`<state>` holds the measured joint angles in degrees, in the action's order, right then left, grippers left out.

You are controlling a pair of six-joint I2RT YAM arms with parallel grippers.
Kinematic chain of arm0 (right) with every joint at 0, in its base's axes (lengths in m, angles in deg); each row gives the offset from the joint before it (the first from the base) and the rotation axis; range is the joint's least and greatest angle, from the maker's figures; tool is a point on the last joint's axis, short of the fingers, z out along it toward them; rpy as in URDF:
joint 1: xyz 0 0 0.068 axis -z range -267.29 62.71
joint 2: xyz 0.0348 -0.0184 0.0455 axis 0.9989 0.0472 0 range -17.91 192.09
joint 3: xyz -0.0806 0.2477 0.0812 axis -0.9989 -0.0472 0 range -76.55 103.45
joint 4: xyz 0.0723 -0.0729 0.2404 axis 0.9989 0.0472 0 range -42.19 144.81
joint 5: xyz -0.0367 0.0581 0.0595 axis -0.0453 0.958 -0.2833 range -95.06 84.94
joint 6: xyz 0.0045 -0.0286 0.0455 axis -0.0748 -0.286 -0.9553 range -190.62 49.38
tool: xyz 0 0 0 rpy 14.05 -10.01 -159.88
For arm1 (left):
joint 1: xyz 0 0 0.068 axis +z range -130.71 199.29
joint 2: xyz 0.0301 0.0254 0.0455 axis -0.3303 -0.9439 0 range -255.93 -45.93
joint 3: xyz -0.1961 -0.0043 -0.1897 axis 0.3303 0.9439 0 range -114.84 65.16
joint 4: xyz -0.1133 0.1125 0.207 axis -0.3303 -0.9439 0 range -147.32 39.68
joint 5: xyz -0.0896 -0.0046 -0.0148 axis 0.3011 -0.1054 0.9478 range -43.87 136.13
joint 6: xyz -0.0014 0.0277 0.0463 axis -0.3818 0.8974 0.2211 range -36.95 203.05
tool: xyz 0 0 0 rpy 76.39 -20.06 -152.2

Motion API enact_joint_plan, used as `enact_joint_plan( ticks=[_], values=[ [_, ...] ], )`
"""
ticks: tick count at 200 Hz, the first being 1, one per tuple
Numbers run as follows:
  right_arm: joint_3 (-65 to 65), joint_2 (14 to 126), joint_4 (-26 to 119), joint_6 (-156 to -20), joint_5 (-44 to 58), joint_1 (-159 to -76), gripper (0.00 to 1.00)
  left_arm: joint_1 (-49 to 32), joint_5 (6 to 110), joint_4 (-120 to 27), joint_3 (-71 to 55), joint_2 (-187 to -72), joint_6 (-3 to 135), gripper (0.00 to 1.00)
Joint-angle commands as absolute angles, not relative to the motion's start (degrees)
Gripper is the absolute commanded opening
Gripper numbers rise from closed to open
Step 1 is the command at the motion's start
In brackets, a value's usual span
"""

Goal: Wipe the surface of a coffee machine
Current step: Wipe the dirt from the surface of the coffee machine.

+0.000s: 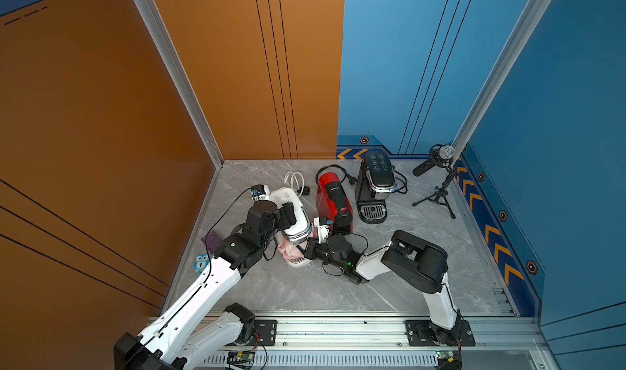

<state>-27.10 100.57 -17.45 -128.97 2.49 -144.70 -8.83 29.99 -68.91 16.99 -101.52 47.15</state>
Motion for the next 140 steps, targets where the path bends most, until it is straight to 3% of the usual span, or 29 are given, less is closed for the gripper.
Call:
enact_joint_plan(
  ticks=[1,82,140],
  values=[
    [-22.3,100.4,-20.1,-128.6,-2.4,-143.7,0.00,-9.4,34.1,-87.5,21.5,-105.2,49.9,0.82],
    [-17.0,108.9,-26.8,-137.0,4.2,-145.8,0.00,-9.5,34.5,-87.5,21.9,-104.7,50.1,0.82],
    [-20.8,105.3,-21.6,-135.5,0.6,-141.4,0.00,-9.5,34.6,-87.5,22.1,-104.6,50.2,0.82]
  ],
)
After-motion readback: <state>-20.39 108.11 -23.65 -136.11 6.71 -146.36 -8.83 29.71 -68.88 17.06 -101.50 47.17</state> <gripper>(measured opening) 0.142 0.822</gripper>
